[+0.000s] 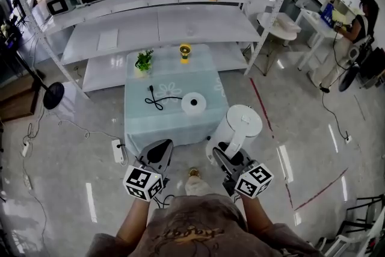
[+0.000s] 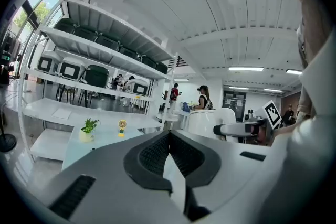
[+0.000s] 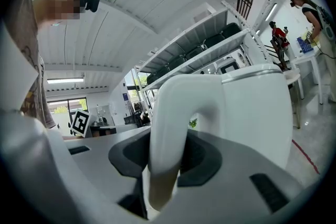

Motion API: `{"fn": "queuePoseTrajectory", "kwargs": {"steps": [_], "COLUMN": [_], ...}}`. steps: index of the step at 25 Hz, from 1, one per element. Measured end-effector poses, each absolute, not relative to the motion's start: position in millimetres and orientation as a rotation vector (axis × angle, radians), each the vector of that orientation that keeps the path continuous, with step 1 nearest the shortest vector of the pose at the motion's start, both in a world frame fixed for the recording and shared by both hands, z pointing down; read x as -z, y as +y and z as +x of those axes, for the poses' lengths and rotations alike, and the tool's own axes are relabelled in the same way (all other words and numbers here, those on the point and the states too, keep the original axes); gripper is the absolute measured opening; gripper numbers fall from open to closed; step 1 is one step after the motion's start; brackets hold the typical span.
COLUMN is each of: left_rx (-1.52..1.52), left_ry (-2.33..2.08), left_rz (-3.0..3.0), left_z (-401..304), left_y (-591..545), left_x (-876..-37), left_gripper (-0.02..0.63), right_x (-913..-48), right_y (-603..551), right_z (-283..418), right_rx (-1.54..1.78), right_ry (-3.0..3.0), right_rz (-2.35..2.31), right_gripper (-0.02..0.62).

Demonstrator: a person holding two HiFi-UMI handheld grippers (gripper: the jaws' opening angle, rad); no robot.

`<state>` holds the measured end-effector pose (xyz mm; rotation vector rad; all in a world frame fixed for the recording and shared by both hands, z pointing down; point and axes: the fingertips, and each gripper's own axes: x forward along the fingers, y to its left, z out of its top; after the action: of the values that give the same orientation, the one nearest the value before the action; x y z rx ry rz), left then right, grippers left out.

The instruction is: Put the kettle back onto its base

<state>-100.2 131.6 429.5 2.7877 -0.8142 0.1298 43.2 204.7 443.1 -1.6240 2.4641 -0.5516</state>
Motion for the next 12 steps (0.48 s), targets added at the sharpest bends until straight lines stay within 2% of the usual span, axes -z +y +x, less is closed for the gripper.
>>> {"fn": "queuePoseTrajectory", "kwargs": {"steps": [12], "left_rx": [-0.159], "left_ry": [-0.883], "left_rz": [2.762], "left_z": [-51], "left_y": [42], "left_x": [-427], "left_gripper": [0.021], "right_x": [-438], "right_y": [98], "right_z": [86], "right_rx": [0.557], "right_ry": [2.544], "right_rz": [-1.516], "right_gripper": [0.123]}}
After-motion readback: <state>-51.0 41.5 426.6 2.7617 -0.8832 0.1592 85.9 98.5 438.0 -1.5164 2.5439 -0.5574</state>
